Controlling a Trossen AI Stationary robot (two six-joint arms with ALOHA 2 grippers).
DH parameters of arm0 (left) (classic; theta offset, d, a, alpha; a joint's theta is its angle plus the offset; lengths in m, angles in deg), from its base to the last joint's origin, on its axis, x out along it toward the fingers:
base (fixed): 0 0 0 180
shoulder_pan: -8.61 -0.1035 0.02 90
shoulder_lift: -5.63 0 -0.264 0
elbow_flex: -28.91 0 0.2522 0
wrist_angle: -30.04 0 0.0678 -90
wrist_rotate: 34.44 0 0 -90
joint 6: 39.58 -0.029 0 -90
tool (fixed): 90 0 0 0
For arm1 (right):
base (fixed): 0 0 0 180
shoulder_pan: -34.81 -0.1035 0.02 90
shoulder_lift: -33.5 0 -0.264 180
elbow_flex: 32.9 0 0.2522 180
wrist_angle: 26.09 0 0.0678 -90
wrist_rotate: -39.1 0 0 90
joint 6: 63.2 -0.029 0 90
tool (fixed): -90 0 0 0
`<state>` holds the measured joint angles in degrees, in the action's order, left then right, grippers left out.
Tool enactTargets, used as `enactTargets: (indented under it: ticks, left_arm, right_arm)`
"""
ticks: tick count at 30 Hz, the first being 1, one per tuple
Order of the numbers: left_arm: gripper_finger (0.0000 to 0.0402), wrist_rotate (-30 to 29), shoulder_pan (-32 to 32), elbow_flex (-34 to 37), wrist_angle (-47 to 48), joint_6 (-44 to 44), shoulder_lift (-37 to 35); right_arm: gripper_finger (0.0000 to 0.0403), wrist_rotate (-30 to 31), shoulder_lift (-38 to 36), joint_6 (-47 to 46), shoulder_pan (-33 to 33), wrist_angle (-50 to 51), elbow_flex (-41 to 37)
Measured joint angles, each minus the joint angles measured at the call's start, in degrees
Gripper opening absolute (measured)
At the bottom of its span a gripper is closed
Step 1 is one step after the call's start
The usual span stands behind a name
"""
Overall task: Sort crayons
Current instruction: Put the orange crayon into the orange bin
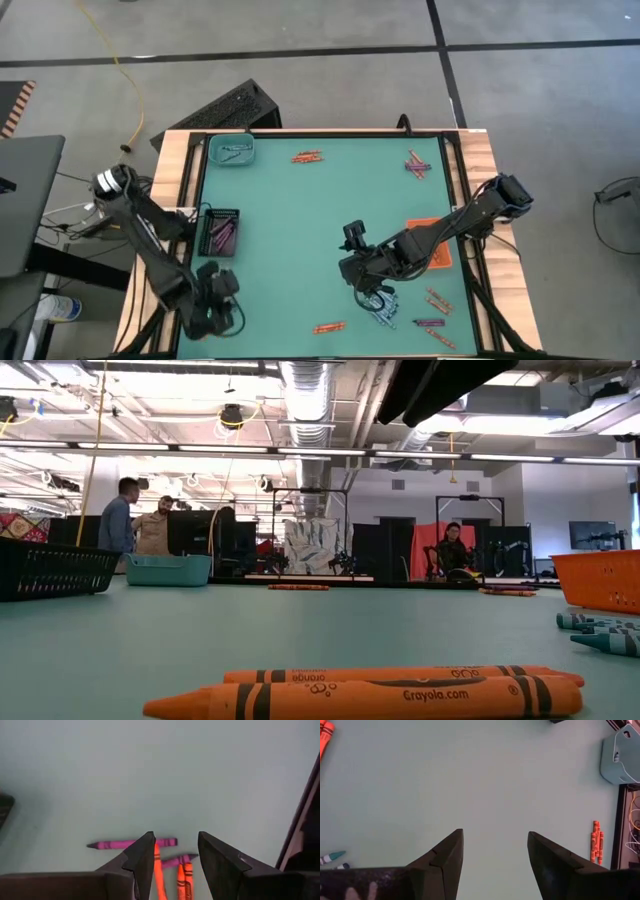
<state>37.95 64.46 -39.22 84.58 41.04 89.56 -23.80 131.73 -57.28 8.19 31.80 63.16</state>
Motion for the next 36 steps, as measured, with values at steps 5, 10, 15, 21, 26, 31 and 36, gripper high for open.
enactTargets:
  ticks: [5,10,15,21,26,31,36]
  left_arm:
    - [0.0138,-1.2,1.9,-7.8,5.0,-0.8,8.3]
    - [0.0138,0.0,2.4,-13.1,10.8,-0.6,15.8]
    - [0.0138,0.2,3.1,-15.3,16.9,3.5,18.6]
    - [0.0138,0.3,4.3,-14.8,17.2,5.6,18.4]
    - [0.0138,-0.7,4.5,-14.8,17.2,6.6,18.4]
    - [0.0138,-1.1,4.6,-14.8,16.9,7.0,18.4]
    - [0.0138,-1.2,4.8,-13.5,15.8,8.2,18.4]
  right_arm:
    - [0.0214,0.0,0.0,0.1,0.1,-0.4,0.0]
    - [0.0214,0.0,0.0,0.1,0.1,-0.6,0.0]
    - [0.0214,0.0,0.0,0.1,0.1,-0.7,0.0]
    - [0.0214,-0.3,0.0,-0.1,0.0,-0.7,0.0]
    - [0.0214,-0.3,0.0,-0.3,0.0,-0.9,0.0]
    - [0.0214,-0.3,0.0,-0.5,-0.1,-0.9,0.0]
    - [0.0214,-0.3,0.0,-0.5,-0.8,-0.9,0.0]
